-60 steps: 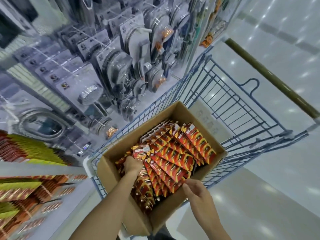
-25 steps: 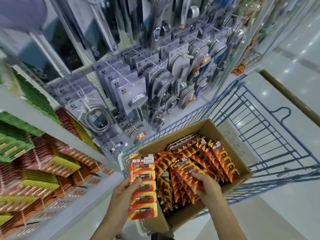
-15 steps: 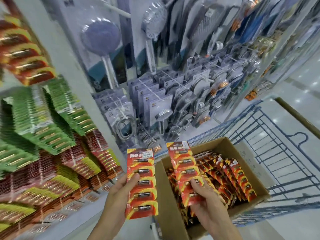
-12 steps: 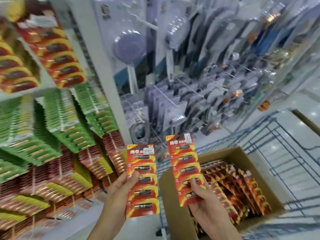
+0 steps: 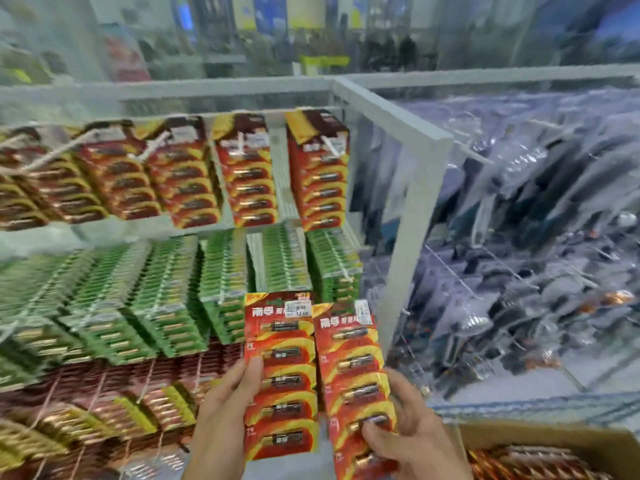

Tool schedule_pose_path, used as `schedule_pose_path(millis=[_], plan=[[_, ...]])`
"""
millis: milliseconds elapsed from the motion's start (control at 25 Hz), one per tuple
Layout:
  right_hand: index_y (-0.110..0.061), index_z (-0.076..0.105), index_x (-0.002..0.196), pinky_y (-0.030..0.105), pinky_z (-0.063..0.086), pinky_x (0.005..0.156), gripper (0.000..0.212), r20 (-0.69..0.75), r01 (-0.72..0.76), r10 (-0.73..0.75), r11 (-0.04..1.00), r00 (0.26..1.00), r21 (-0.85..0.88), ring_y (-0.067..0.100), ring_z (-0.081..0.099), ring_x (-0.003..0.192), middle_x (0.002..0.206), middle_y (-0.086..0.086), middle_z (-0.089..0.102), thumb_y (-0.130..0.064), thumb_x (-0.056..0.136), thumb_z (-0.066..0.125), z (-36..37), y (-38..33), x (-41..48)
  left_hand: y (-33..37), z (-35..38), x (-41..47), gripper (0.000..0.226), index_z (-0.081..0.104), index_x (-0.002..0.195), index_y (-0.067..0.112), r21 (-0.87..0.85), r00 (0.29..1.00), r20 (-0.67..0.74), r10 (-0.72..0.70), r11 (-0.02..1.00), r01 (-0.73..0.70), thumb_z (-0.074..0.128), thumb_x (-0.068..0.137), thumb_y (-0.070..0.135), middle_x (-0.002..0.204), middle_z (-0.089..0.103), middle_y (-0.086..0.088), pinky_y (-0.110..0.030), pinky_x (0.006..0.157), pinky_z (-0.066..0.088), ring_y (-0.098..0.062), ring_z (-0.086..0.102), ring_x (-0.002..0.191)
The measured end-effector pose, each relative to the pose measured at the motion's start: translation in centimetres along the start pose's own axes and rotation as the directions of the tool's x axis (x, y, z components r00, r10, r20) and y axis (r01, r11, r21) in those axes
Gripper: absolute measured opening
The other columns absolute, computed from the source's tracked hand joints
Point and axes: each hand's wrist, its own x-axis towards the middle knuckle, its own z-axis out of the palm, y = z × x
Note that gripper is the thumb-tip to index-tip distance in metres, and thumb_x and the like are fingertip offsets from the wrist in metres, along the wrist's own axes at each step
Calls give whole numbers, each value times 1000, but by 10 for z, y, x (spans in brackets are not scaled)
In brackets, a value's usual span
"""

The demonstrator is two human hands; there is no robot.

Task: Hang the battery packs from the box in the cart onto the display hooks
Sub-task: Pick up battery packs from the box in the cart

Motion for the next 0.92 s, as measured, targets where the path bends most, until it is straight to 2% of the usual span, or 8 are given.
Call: schedule_pose_path(millis=[120,160,200,280,320,640,760,920], plan=[[-6,77,111,38,61,64,92,-65,44,-44,999,997,-2,36,74,83,102,28,73,-9,24,106,35,-7,29,20,-17,9,59,66,132,13,-52,998,-3,70,996,-70,74,79,38,109,79,-16,-59,93,56,-42,77,95],[-7,78,106,38,61,59,84,-83,55,-55,998,995,3,35,75,79,98,25,75,-15,27,107,46,-11,37,26,-20,10,63,64,136,12,-61,996,-11,89,994,-90,75,80,39,112,78,-16,-60,95,55,-42,76,98],[-7,78,106,38,60,57,70,-87,62,-61,998,994,14,34,76,78,98,23,76,-20,43,104,56,-14,43,32,-22,11,63,63,138,13,-78,994,-17,104,991,-105,75,82,38,111,78,-15,-60,95,55,-41,76,98],[-9,72,118,39,60,60,48,-95,60,-58,998,994,13,35,76,88,107,20,76,-28,74,81,73,-20,54,44,-27,11,53,65,134,15,-85,989,-25,149,985,-150,73,87,37,108,79,-13,-59,95,56,-38,77,95],[-11,70,121,41,60,64,46,-110,55,-54,998,992,2,35,75,94,113,18,75,-32,79,74,79,-22,59,50,-29,10,46,68,130,16,-77,985,-22,169,982,-171,71,89,38,107,80,-13,-58,94,56,-37,78,95],[-17,64,130,40,57,69,50,-161,159,-168,985,973,-66,30,76,95,120,14,74,-36,84,69,108,-48,83,120,-33,6,39,75,116,20,10,907,-14,420,907,-420,56,95,47,105,79,-14,-46,76,61,-37,78,89],[-19,65,129,43,55,76,40,-145,178,-191,979,971,-97,29,76,99,118,12,75,-37,93,62,111,-56,82,152,-28,13,34,76,114,21,77,865,0,502,862,-501,52,102,43,103,80,-10,-46,77,62,-34,79,87],[-14,66,127,43,55,75,40,-177,171,-185,981,967,-90,31,74,93,118,16,74,-33,92,62,114,-60,80,169,-26,23,31,77,112,24,81,855,-10,518,853,-515,53,104,42,103,81,-8,-45,78,61,-31,79,87]])
